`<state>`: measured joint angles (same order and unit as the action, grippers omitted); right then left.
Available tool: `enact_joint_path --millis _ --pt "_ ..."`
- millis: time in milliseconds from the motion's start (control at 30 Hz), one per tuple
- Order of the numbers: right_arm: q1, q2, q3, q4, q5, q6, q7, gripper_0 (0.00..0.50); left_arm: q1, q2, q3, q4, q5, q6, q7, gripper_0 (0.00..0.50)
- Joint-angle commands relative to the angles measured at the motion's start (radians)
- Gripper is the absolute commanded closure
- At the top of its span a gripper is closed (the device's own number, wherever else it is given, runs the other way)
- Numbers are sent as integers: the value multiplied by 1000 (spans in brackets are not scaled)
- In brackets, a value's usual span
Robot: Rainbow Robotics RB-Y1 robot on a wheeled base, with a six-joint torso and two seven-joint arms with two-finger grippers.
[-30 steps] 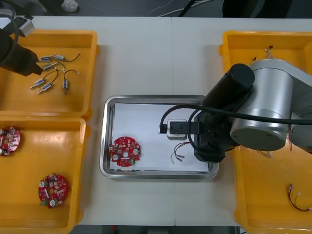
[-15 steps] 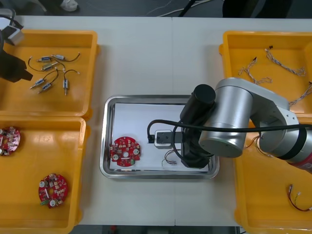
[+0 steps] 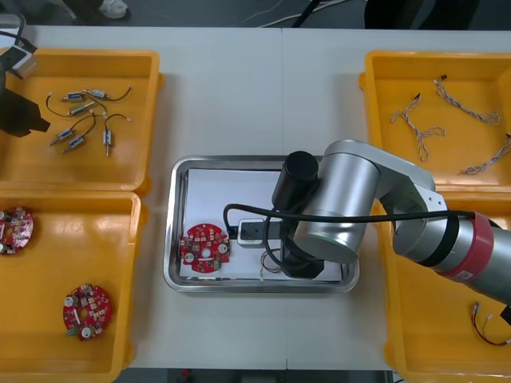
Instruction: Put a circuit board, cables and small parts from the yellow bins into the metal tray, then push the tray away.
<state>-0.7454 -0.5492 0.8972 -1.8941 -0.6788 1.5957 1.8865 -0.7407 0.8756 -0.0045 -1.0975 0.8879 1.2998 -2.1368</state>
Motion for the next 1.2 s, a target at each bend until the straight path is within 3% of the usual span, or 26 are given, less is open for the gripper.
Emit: enact_joint_path --millis 33,167,200,267,300,333,400,433,467,700,867,1200 --pt "-32 23 28 -3 16 -8 -32 500 -31 55 -48 16 -12 -50 -18 0" --pt "-32 23 29 -3 15 -8 -33 499 -35 40 -61 37 -13 -83 -28 0" --pt "-32 22 29 -3 13 -8 -33 464 -39 36 -63 47 -13 -86 -31 0" --pt "-32 20 29 -2 15 -6 -33 383 -48 26 -64 65 -13 -89 -35 0" --pt "-32 20 29 -3 13 -8 -33 264 -63 17 -63 93 -13 -89 -45 0" --pt "-32 18 29 -3 13 -8 -33 218 -71 14 -63 102 -13 -89 -48 0" --pt "-32 18 28 -3 12 -10 -33 69 -86 6 -63 130 -15 -89 -58 0" --pt "-32 17 26 -3 8 -10 -35 18 -94 3 -63 139 -18 -89 -63 0" --pt "-32 17 23 -3 7 -8 -35 0 -95 0 -63 139 -20 -91 -66 0" --pt "-34 11 -30 -30 -8 23 -35 0 -112 -1 -88 140 -21 -89 -61 0" --pt "-32 9 -112 -86 -18 113 -35 0 -123 -21 -95 140 -23 -89 -55 0" --pt "-31 8 -319 -115 -137 224 -50 0 -123 -69 -97 140 -52 -89 -63 0"
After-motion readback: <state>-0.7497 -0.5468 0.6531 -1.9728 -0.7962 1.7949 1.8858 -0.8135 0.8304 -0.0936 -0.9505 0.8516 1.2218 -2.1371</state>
